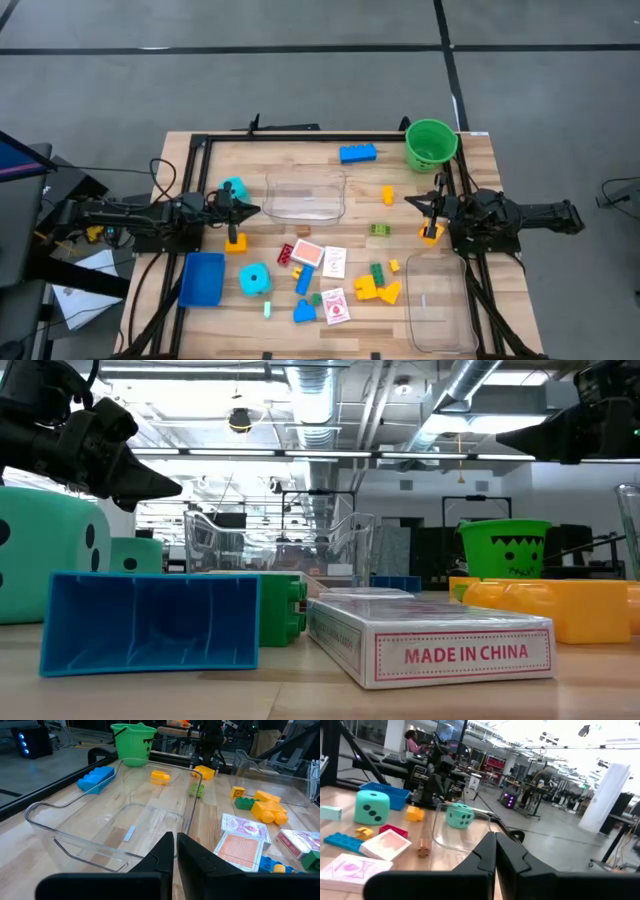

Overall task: Pick & Place Toys
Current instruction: Put the yellow game piece into the top transparent bin

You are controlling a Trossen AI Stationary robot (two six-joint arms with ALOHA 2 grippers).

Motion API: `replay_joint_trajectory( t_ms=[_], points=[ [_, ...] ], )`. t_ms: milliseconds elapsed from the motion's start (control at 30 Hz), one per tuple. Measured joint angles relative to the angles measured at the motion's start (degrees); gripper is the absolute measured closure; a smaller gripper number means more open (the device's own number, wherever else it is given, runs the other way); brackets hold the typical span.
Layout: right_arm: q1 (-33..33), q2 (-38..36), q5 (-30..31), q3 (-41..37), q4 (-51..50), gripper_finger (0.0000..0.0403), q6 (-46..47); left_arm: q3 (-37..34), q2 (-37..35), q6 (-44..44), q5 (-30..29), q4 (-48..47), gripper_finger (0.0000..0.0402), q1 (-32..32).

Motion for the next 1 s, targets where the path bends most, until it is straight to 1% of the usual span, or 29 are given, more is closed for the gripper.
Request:
replay_joint_trajectory(
  t_ms=[67,133,233,300,400,467,567,733,800,900,1000],
  points=[
    [0.0,0.0,-0.02,0.0,1.29,0.0403,0.75,0.0,0.0,0.0,-0.02,0.0,0.0384,0.01],
    [0.0,-0.03,-0.3,0.0,4.95,0.0403,1.28,-0.02,0.01,-0.01,-0.02,0.03,0.0384,0.01],
    [0.47,0.0,-0.64,0.02,10.6,0.0403,8.39,0.0,0.02,1.06,-0.25,2.29,0.0384,0.02],
    [0.7,-0.04,-0.64,0.02,13.98,0.0403,14.87,-0.01,0.02,2.06,-0.24,6.09,0.0384,0.02],
    [0.87,0.0,-0.65,0.02,17.76,0.0403,22.05,0.0,0.01,-1.16,-0.21,13.44,0.0384,0.02],
    [0.77,-0.02,-0.61,0.02,20.83,0.0403,23.28,-0.02,0.02,-2.69,-0.19,18.15,0.0384,0.02],
    [0.74,-0.02,-0.28,0.02,22.7,0.0403,23.47,-0.01,0.02,-1.27,-0.18,24.98,0.0384,0.02],
    [0.79,0.0,-0.26,0.55,20.66,0.0403,25.13,-0.02,0.02,-4.57,-0.18,35.23,0.0384,0.02],
    [0.79,-0.02,-0.27,0.97,19.13,0.0403,26.2,-0.02,0.0,-2.87,-0.66,40.15,0.0384,0.02],
    [0.79,0.0,-0.26,1.83,16.1,0.0397,26.46,-0.01,0.0,0.02,-4.08,46.53,0.0383,0.02],
    [0.77,0.0,0.23,3.37,13.36,0.0374,26.49,-0.02,0.0,2.51,-5.84,48.94,0.0368,0.02]
  ],
)
